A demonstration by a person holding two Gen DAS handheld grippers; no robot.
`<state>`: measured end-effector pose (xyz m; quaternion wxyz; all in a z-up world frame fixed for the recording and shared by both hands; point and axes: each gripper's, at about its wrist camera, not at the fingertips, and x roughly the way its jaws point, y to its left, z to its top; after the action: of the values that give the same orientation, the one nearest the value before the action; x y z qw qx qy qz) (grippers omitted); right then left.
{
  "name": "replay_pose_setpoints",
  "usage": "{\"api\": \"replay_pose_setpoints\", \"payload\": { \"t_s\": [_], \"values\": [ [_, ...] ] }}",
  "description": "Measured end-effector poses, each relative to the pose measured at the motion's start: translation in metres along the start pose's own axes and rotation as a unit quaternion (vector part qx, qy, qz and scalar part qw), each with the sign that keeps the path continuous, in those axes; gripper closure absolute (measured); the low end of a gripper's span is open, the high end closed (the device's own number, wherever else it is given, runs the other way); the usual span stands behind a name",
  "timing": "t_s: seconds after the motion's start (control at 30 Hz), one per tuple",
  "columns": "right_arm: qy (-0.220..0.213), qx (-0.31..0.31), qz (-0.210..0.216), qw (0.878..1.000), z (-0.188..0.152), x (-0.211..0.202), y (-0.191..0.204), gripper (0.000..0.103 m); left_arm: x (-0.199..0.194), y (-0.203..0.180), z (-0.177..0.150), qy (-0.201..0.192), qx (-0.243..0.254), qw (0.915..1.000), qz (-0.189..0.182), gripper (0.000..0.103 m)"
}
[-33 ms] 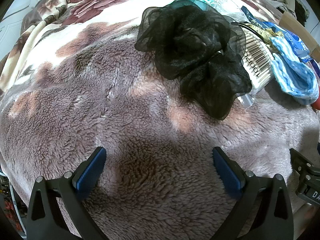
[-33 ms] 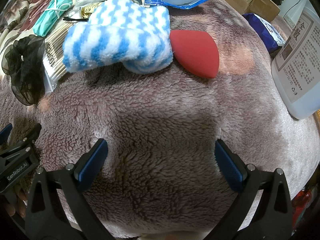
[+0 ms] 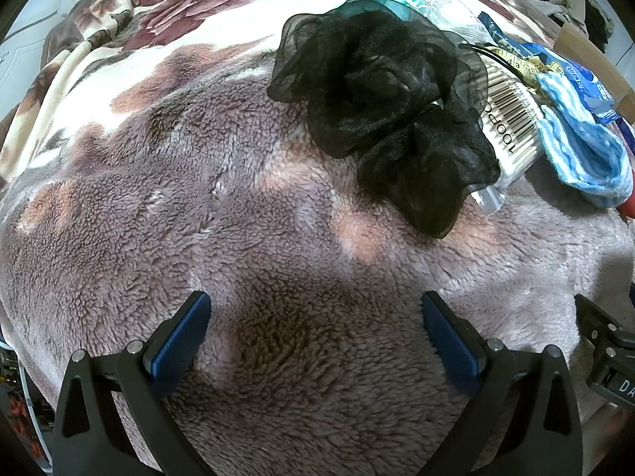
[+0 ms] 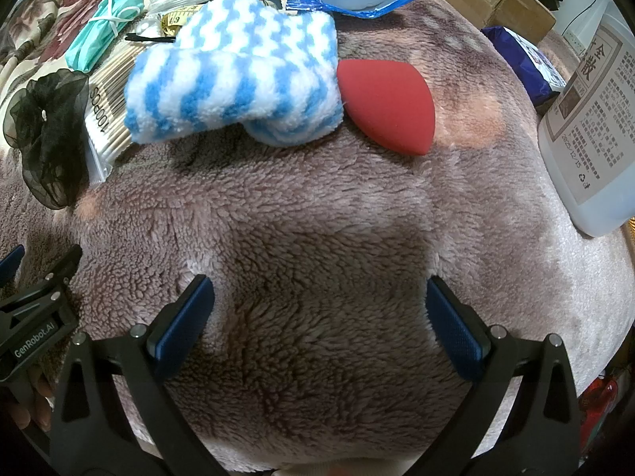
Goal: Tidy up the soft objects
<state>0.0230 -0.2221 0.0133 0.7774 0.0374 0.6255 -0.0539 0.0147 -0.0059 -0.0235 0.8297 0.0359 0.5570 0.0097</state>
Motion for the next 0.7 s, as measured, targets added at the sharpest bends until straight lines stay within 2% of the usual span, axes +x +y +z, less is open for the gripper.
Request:
{"api": "replay_pose_setpoints", "payload": {
  "t_s": [0.37,0.53,0.7],
  "values": [
    [0.001,0.0,-0.004,1.0,0.002,-0.001,0.002,0.0,-0.021,-0.001,0.021,0.008,-0.016,0.9998,-0.01,0.0],
    [-0.012,0.005,0.006,1.0,0.002,-0.024,-0.002,0.0,-0.05,0.003,0.035,0.006,-0.005,0.9996,-0.029,0.0],
    [-0.025,0.017,0.023,0.999,0.002,-0.052,-0.014,0.0,-0.091,0.004,0.047,-0.019,0.002,0.9985,-0.051,0.0]
  ]
}}
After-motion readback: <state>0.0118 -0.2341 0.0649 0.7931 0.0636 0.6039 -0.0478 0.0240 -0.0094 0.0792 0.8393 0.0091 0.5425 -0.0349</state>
